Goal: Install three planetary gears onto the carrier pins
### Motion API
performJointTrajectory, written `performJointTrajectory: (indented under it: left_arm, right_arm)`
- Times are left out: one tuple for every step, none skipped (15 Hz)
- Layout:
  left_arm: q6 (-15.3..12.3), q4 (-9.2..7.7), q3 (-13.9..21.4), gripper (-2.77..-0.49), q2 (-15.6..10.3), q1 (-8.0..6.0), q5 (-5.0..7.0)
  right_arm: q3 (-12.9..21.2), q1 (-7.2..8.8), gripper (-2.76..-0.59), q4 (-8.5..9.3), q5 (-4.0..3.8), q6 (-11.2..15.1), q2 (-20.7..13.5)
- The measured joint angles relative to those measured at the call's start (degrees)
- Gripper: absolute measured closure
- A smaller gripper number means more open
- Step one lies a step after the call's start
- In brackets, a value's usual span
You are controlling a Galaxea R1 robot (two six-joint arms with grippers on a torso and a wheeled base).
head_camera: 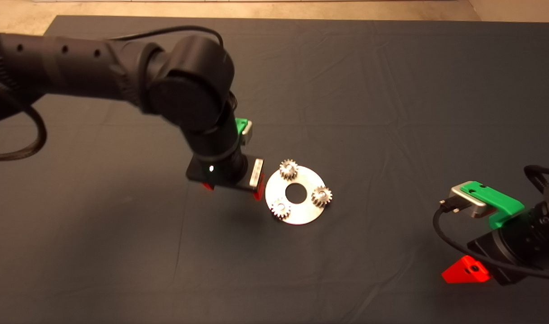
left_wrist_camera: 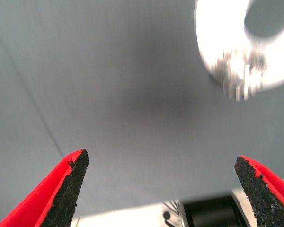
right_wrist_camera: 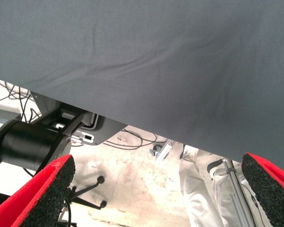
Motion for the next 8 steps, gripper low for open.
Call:
performJointTrajectory:
  left_arm:
    - [-2.3, 0.00, 2.2, -2.19, -1.0, 0.00, 0.04]
    - [-4.3, -0.01, 3.8, -2.19, -1.8, 0.01, 0.27]
    - [-6.3, 0.00, 5.3, -2.19, -2.4, 0.00, 0.56]
    - [-7.8, -0.01, 7.1, -2.19, -2.5, 0.00, 0.52]
    - [-8.7, -0.01, 8.8, -2.19, -2.6, 0.00, 0.38]
    - [-9.6, -0.01, 10.2, -2.19, -3.2, 0.00, -0.04]
    - [-10.9, 0.00, 11.6, -2.19, -4.6, 0.00, 0.00]
    - [-12.2, 0.00, 13.0, -2.19, -6.1, 0.00, 0.18]
  right_arm:
    - [0.2, 0.01, -2.62, 0.00, 0.04, 0.5, 0.0]
    - [0.5, 0.12, -2.62, 0.00, 0.12, 1.0, 0.1]
    - [0.7, 0.12, -2.62, 0.00, 0.13, 1.6, 0.2]
    - [0.9, 0.12, -2.62, 0.00, 0.18, 2.3, 0.2]
    - [1.1, 0.12, -2.62, 0.00, 0.12, 3.1, 0.3]
    - [1.4, 0.11, -2.62, 0.00, 0.12, 4.0, 0.5]
    - [1.5, 0.12, -2.62, 0.00, -0.04, 5.1, 1.1]
    - [1.7, 0.12, -2.62, 0.00, -0.05, 6.2, 2.0]
